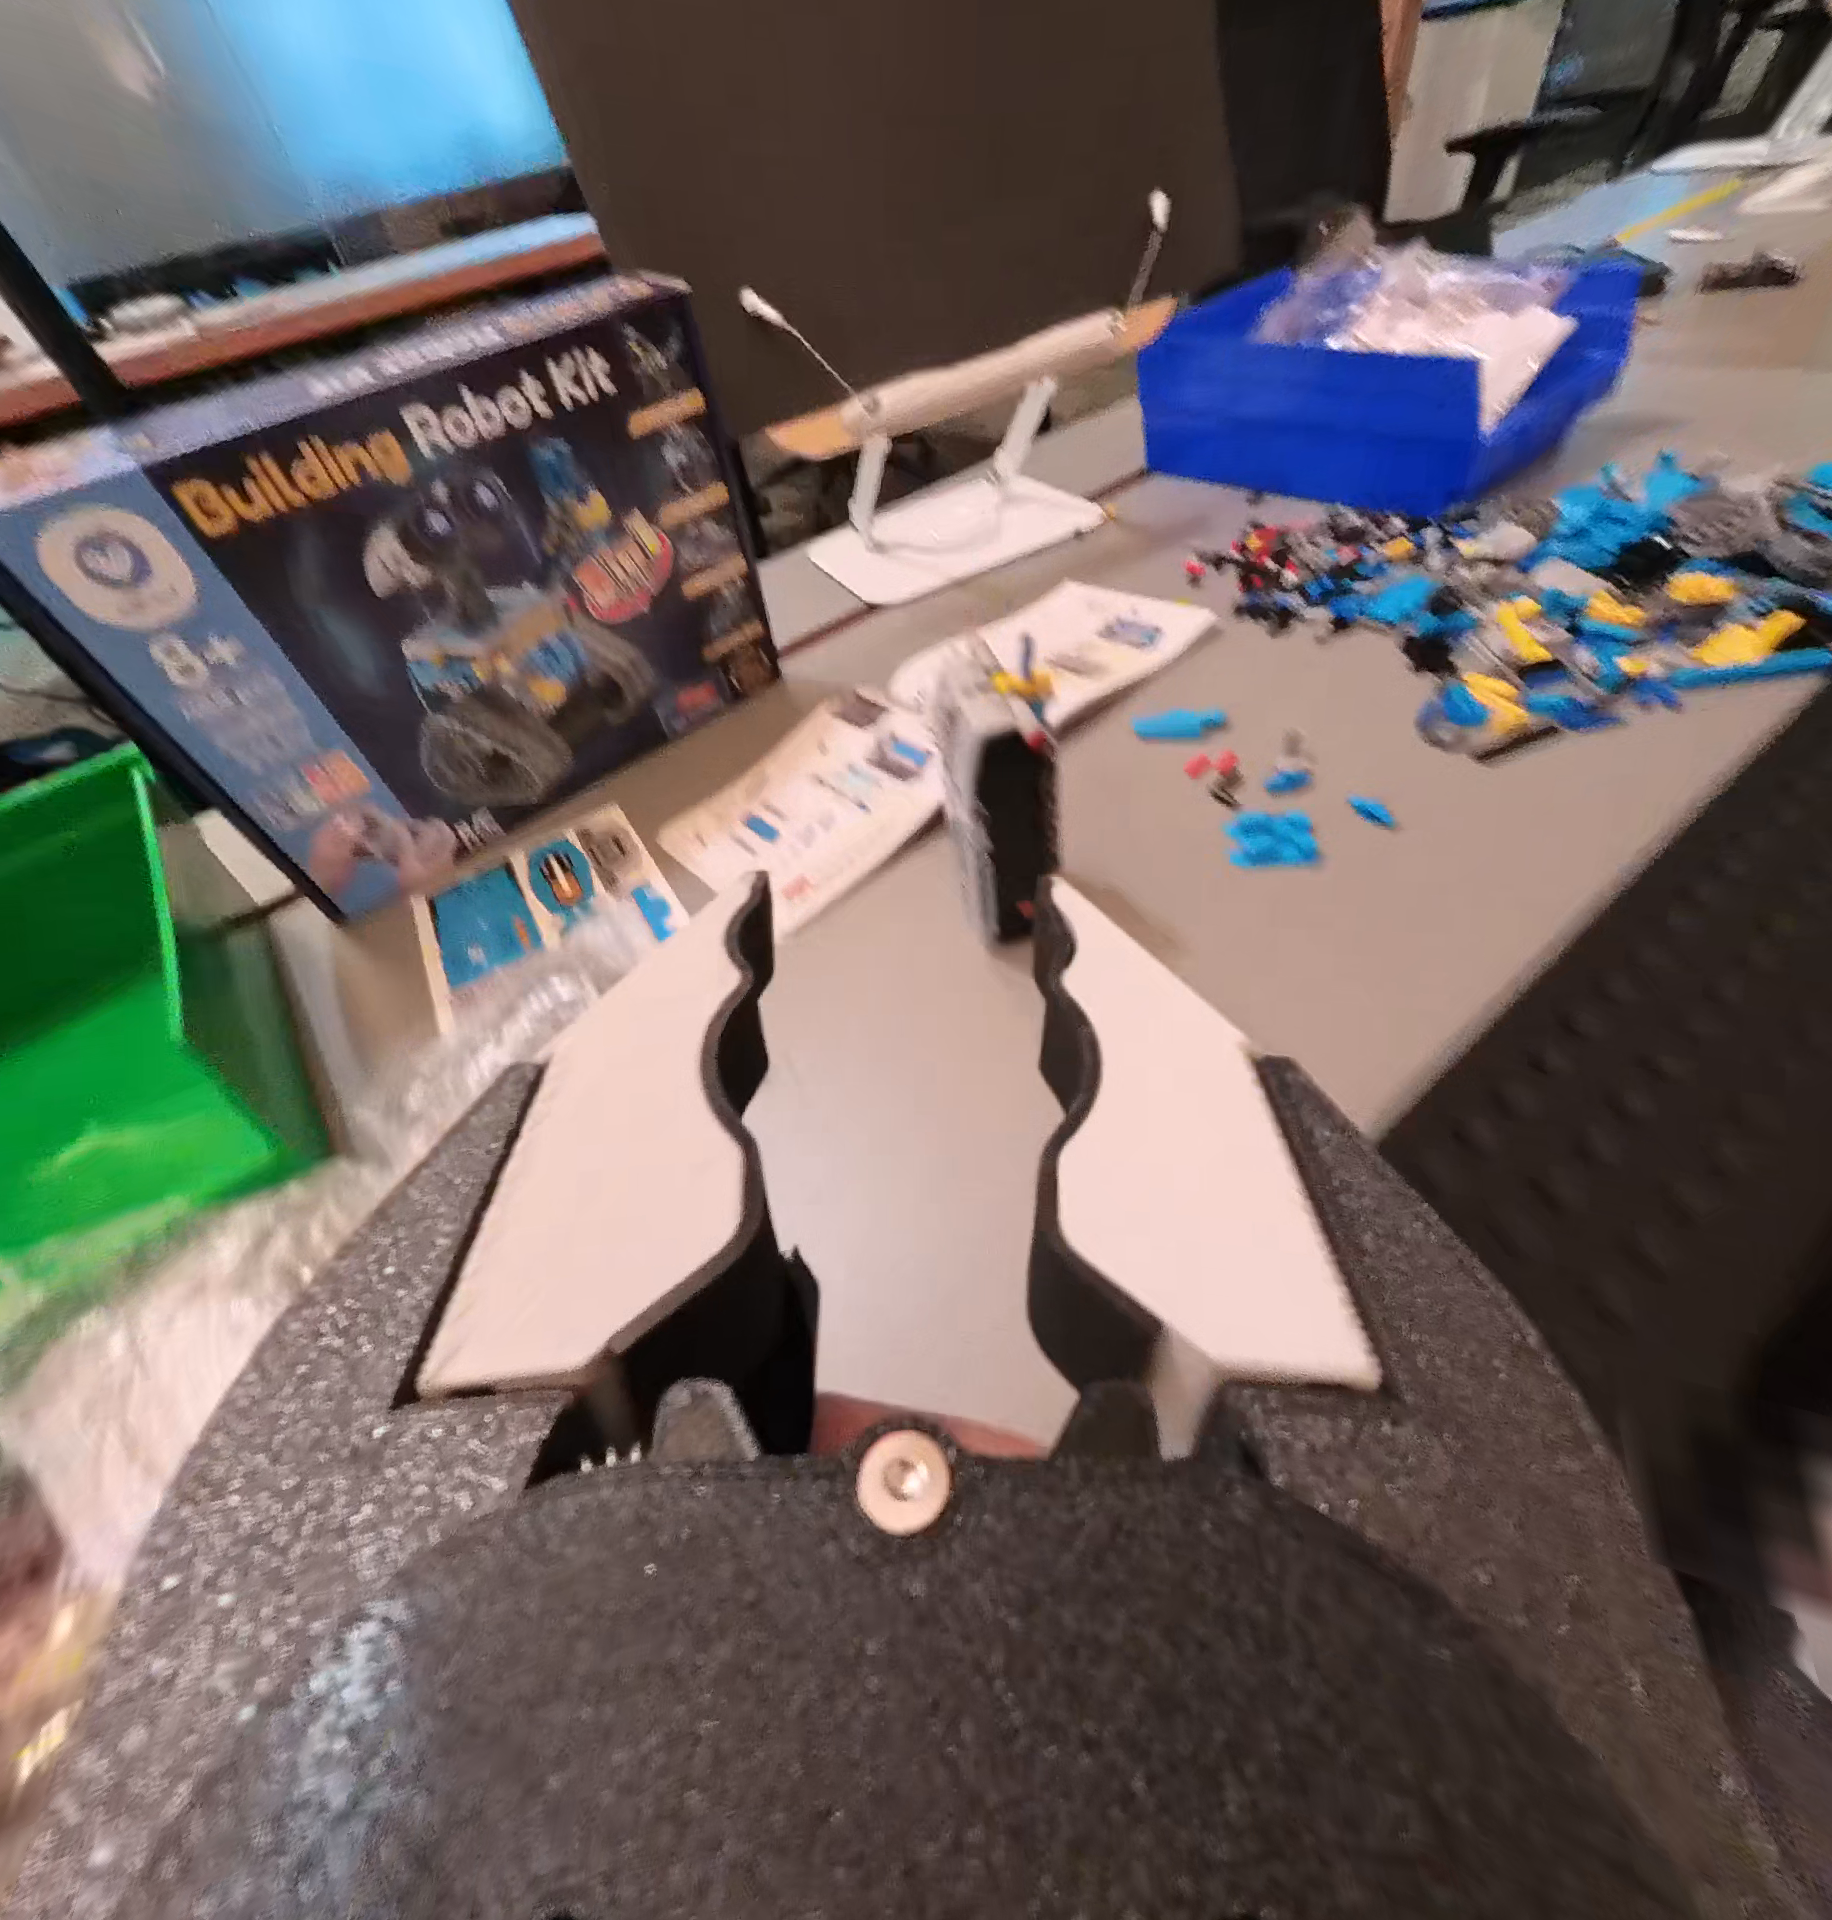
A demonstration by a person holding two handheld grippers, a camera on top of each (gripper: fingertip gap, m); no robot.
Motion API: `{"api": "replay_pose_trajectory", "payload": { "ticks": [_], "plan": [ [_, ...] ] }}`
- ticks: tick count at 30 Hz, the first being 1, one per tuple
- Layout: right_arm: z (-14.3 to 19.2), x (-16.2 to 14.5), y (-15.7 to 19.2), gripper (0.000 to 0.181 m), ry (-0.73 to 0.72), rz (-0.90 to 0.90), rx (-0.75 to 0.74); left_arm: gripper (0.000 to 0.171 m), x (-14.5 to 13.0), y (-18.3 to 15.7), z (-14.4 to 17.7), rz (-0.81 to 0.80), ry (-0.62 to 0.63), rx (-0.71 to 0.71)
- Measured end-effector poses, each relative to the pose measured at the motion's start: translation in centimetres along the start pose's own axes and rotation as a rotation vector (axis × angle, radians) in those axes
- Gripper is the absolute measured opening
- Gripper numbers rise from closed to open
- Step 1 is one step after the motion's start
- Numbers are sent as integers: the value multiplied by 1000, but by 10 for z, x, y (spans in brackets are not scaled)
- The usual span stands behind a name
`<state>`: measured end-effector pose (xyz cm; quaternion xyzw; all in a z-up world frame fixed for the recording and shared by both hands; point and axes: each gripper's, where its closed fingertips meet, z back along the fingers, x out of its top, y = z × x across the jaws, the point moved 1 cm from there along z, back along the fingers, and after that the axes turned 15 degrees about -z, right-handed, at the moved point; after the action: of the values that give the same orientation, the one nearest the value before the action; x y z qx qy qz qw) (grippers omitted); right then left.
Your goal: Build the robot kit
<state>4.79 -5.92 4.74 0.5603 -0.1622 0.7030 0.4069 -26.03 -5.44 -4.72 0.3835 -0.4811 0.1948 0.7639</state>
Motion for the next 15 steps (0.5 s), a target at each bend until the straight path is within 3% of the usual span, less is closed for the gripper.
{"api": "replay_pose_trajectory", "payload": {
  "ticks": [2, 4, 8, 11, 15],
  "plan": [
    [-41, 29, -29, 71, -85, 14, -68, 53, 3, 28, -44, 15, 20, 11],
    [-88, 39, -55, 63, -114, -46, -74, 53, -10, 50, -93, 86, 98, -4],
    [-164, -1, -105, 59, -94, -174, -134, 53, -40, 76, -172, 156, 131, -7],
    [-186, -37, -119, 57, -55, -235, -112, 53, -56, 78, -206, 219, 93, -28],
    [-191, -62, -128, 47, -46, -220, -118, 51, -66, 60, -209, 253, -31, -66]
  ]
}}
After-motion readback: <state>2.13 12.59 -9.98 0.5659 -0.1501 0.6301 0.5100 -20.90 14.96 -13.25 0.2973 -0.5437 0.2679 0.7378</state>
